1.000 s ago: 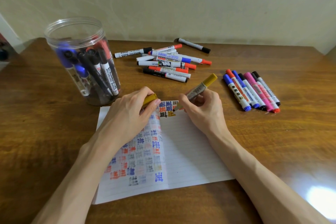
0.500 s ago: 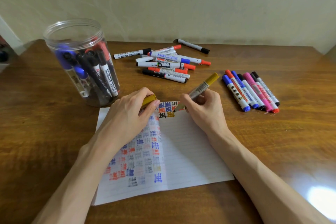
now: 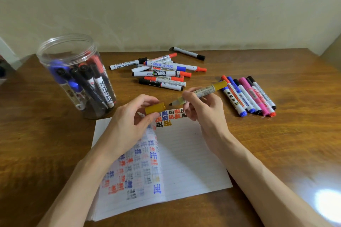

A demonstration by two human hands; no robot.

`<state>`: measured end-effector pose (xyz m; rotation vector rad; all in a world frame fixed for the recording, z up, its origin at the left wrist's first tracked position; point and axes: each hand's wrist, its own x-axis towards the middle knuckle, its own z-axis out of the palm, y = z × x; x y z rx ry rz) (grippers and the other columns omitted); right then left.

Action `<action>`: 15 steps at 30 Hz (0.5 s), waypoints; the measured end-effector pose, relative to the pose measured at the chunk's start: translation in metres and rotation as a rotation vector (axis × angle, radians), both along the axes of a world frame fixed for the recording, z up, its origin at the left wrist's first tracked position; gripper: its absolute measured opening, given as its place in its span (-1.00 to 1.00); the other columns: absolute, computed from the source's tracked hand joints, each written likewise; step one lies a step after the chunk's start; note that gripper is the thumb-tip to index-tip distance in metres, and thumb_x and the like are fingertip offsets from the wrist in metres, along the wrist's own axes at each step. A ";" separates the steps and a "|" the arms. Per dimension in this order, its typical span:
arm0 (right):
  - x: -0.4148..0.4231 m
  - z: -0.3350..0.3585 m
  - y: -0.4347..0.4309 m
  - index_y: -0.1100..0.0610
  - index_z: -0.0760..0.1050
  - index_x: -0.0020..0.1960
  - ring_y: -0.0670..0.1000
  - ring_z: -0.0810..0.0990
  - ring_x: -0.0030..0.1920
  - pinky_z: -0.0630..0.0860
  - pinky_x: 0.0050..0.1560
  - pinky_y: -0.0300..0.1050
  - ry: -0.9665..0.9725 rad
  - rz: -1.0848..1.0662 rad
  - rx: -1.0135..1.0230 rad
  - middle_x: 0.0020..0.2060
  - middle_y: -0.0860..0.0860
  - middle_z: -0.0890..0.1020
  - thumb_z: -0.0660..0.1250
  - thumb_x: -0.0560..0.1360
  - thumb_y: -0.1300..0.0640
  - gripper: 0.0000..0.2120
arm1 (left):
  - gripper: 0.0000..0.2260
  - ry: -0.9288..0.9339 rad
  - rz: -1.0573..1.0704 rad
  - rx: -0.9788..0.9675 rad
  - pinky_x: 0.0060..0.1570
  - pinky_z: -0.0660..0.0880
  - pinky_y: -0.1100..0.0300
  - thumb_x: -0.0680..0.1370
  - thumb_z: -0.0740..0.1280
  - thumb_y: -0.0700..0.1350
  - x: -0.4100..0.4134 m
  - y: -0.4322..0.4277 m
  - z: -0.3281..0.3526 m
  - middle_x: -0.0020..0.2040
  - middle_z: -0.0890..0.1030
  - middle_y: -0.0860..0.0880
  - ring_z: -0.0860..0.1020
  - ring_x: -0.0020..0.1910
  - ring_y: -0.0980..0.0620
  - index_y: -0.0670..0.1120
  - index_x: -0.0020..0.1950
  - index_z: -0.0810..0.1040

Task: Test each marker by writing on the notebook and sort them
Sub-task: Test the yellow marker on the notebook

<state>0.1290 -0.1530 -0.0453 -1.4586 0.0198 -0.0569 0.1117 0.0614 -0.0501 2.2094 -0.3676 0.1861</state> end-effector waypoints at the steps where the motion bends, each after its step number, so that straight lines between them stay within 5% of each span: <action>1: 0.000 0.000 0.000 0.16 0.61 -0.01 -0.04 0.47 -0.35 0.40 -0.35 -0.18 -0.005 0.009 0.008 -0.35 0.06 0.59 0.42 0.60 0.16 -0.93 | -0.70 0.002 0.005 -0.005 0.01 0.54 0.44 0.59 0.40 -0.04 0.000 0.000 0.000 0.22 0.62 0.16 0.57 0.20 0.26 0.08 0.33 0.55; 12: -0.006 -0.003 0.004 0.20 0.62 0.05 0.06 0.59 -0.28 0.48 -0.32 -0.12 -0.081 0.176 -0.050 -0.24 0.08 0.68 0.48 0.60 0.07 -0.81 | -0.69 0.003 -0.053 -0.080 0.06 0.56 0.38 0.55 0.37 0.03 -0.003 -0.006 0.006 0.13 0.65 0.18 0.60 0.18 0.24 0.02 0.28 0.57; 15: -0.005 -0.005 0.002 0.19 0.64 0.09 -0.10 0.60 -0.27 0.48 -0.28 -0.23 -0.075 0.200 -0.088 -0.25 -0.03 0.69 0.53 0.55 0.05 -0.76 | -0.70 0.015 -0.051 -0.088 0.04 0.57 0.37 0.56 0.35 0.03 -0.004 -0.005 0.006 0.11 0.65 0.17 0.63 0.14 0.24 0.02 0.28 0.56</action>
